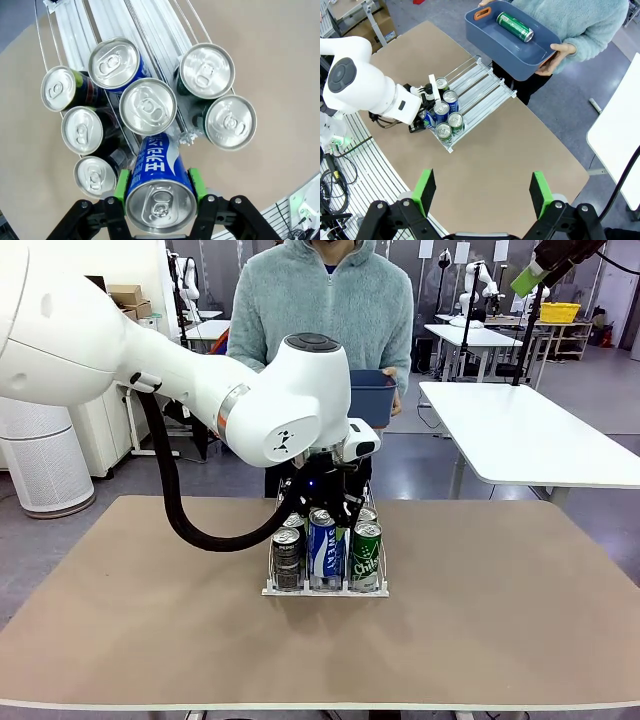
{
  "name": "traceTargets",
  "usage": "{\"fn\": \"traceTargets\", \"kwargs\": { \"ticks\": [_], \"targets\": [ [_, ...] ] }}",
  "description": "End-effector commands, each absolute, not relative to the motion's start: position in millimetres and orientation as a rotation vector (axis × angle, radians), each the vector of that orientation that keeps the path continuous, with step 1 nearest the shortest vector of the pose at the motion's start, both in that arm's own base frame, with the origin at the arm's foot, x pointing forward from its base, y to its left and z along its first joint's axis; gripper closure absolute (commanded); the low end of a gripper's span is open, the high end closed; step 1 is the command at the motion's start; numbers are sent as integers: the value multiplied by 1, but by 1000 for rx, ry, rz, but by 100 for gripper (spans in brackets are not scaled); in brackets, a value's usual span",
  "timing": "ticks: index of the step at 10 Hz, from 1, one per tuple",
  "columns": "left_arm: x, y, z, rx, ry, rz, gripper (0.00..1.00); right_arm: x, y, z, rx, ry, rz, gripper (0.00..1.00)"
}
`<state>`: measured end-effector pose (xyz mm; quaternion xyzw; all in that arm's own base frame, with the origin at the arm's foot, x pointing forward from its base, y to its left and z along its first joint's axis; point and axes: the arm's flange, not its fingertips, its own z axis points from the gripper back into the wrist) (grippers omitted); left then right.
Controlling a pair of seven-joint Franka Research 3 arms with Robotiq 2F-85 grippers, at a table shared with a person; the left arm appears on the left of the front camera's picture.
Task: Fill the beverage cans into the dispenser.
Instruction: Place the picked Ionic drink in the line of the Automatic Can Dispenser with the same cans.
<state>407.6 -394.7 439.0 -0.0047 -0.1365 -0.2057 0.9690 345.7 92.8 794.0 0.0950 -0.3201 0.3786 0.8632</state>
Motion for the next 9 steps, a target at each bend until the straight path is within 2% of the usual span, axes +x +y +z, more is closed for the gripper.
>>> {"fn": "traceTargets", "kwargs": {
  "ticks": [1,7,9],
  "targets": [
    [431,-399,443,-76,-336,-425,43,345,93,794,203,-671,786,0],
    [453,-399,422,-62,-304,-401,43,345,93,794,203,-671,786,0],
    [458,-402,415,-68,-236,-406,43,345,93,794,203,-671,786,0]
  ]
}}
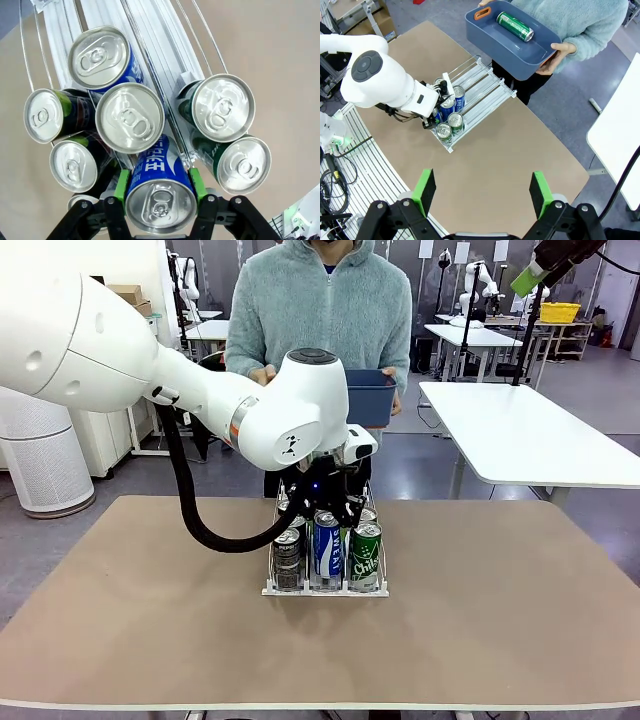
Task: Fill the beverage cans into the dispenser.
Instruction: Place the picked Ionic drink in the line of the Automatic Can Dispenser with the same cans.
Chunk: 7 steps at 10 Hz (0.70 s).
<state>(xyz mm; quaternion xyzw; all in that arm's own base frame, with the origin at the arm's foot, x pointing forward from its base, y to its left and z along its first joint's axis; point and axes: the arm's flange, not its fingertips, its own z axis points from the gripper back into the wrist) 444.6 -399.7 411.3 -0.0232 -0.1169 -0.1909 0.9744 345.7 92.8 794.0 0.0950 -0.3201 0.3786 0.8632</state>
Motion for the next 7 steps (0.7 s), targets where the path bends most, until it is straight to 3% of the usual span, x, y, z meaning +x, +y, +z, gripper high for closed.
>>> {"fn": "traceTargets", "kwargs": {
  "ticks": [1,7],
  "targets": [
    [460,-403,407,-76,-174,-417,43,345,93,794,203,-671,786,0],
    [457,-402,398,-61,-136,-431,43,345,93,794,203,-671,786,0]
  ]
}}
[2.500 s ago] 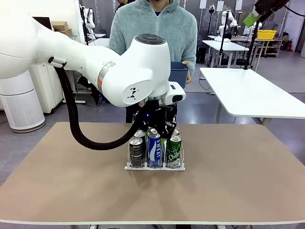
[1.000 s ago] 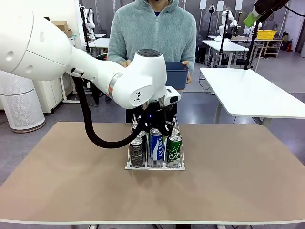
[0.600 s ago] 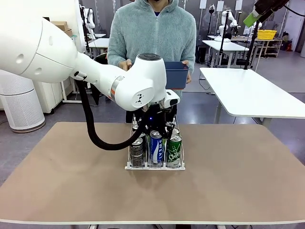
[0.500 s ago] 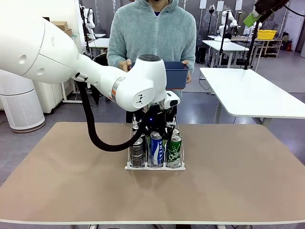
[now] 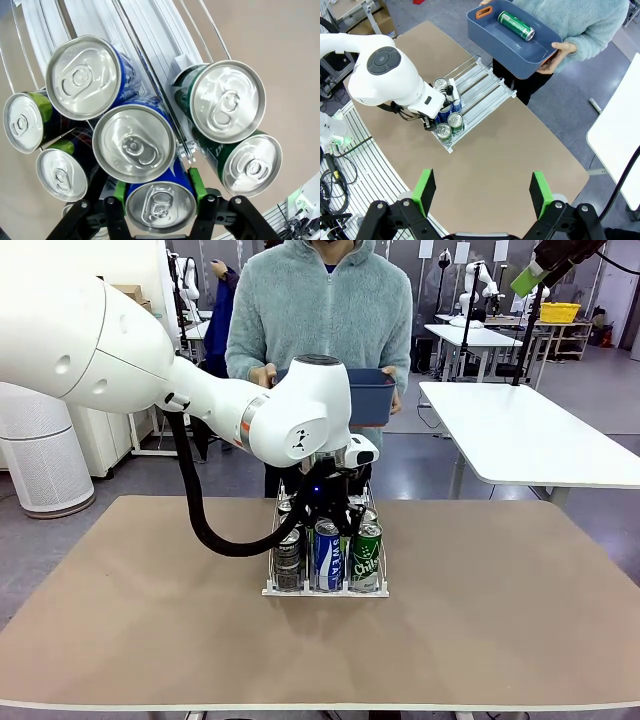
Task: Fill the beverage cans into the dispenser.
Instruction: Place the picked Ionic drink in the line of the Automatic Can Dispenser with the same cans.
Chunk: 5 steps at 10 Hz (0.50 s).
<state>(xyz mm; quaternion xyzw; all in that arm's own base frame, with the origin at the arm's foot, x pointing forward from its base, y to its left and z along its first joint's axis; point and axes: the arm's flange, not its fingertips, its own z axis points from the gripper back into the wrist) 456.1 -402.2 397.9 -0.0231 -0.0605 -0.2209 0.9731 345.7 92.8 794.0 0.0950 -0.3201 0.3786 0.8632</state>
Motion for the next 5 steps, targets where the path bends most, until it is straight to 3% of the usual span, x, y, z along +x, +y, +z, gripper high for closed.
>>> {"fn": "traceTargets", "kwargs": {
  "ticks": [1,2,3,4,5],
  "targets": [
    [457,-402,398,-61,-136,-431,43,345,93,794,203,-671,786,0],
    [456,-402,398,-47,-122,-446,43,345,93,794,203,-671,786,0],
    [451,-402,403,-25,-144,-449,25,345,93,794,203,-671,786,0],
    [445,-402,408,-26,-149,-444,23,345,93,794,203,-671,786,0],
    [440,-401,413,-24,-154,-442,5,345,93,794,203,-671,786,0]
  ]
}}
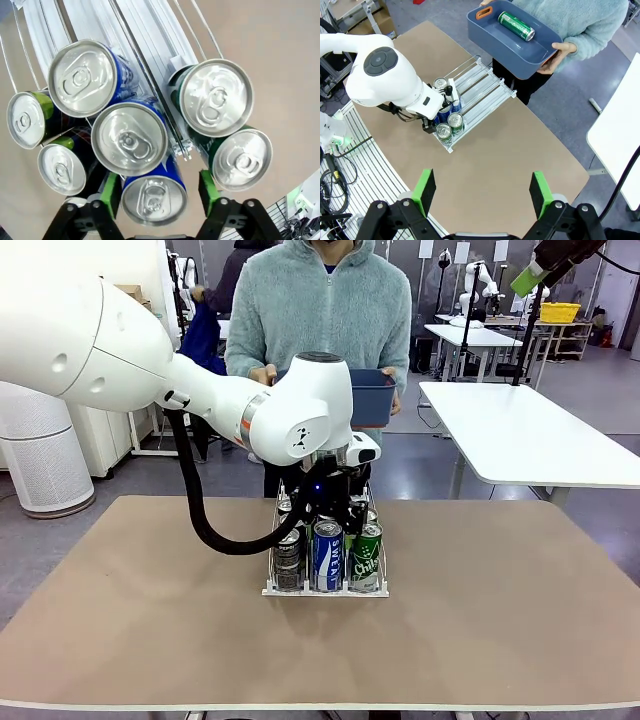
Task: Fill the beverage cans into the dispenser.
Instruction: Place the picked Ionic drink in the line of the Automatic Can Dispenser with the same cans.
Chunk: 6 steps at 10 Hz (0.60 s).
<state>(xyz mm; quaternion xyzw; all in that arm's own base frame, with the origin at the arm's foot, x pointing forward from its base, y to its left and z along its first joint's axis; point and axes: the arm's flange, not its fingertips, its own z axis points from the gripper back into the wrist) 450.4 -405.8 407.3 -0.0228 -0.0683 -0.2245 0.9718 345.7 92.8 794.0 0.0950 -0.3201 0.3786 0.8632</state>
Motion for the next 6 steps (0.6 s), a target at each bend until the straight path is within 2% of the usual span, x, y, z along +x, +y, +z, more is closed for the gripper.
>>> {"fn": "traceTargets", "kwargs": {
  "ticks": [1,2,6],
  "targets": [
    [437,-401,417,-24,-167,-439,3,345,93,794,203,-671,786,0],
    [433,-400,423,-24,-176,-436,0,345,93,794,203,-671,786,0],
    [418,-399,440,-12,-222,-424,0,345,93,794,203,-671,786,0]
  ]
}}
